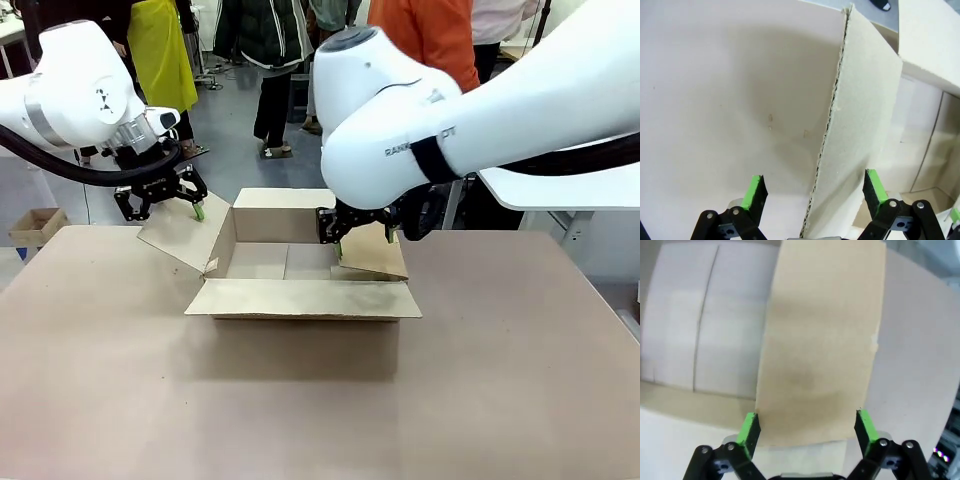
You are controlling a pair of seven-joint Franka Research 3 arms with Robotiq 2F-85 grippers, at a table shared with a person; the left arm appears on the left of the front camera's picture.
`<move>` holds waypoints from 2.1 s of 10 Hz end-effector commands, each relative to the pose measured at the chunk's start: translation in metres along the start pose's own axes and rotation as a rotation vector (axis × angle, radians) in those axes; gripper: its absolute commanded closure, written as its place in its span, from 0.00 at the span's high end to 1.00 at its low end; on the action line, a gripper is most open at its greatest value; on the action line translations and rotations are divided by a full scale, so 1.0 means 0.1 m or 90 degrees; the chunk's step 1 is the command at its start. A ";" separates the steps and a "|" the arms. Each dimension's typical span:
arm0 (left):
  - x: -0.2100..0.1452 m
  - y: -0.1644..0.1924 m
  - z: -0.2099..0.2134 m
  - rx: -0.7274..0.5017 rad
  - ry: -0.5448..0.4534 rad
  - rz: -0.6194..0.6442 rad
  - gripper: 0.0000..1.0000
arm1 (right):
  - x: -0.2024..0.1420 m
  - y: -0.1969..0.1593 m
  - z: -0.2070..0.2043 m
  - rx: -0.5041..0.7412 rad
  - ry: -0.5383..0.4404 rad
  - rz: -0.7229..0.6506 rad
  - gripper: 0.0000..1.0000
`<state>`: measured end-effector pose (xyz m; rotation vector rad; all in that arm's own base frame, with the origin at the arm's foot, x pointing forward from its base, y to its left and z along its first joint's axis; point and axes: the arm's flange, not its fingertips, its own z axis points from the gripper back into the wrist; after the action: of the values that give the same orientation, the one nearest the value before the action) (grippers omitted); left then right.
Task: Pack the gift set into the box.
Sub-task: Place both hands on the side flaps of the Package Box and spread them outward.
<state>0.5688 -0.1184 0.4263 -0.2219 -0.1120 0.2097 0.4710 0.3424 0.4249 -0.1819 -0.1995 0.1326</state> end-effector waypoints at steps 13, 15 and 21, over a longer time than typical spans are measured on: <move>-0.01 -0.02 0.04 0.009 -0.004 0.008 1.00 | 0.38 0.05 -0.04 -0.216 -0.083 -0.072 1.00; -0.01 -0.02 0.04 0.009 -0.004 0.008 1.00 | 0.34 -0.26 0.15 -0.232 -0.105 -0.095 1.00; -0.01 -0.02 0.04 0.009 -0.004 0.008 1.00 | -0.03 -1.69 0.01 0.081 -0.180 -0.113 1.00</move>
<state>0.5689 -0.1192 0.4272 -0.2201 -0.1138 0.2092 0.5000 0.2070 0.4739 -0.2138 -0.4993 -0.1110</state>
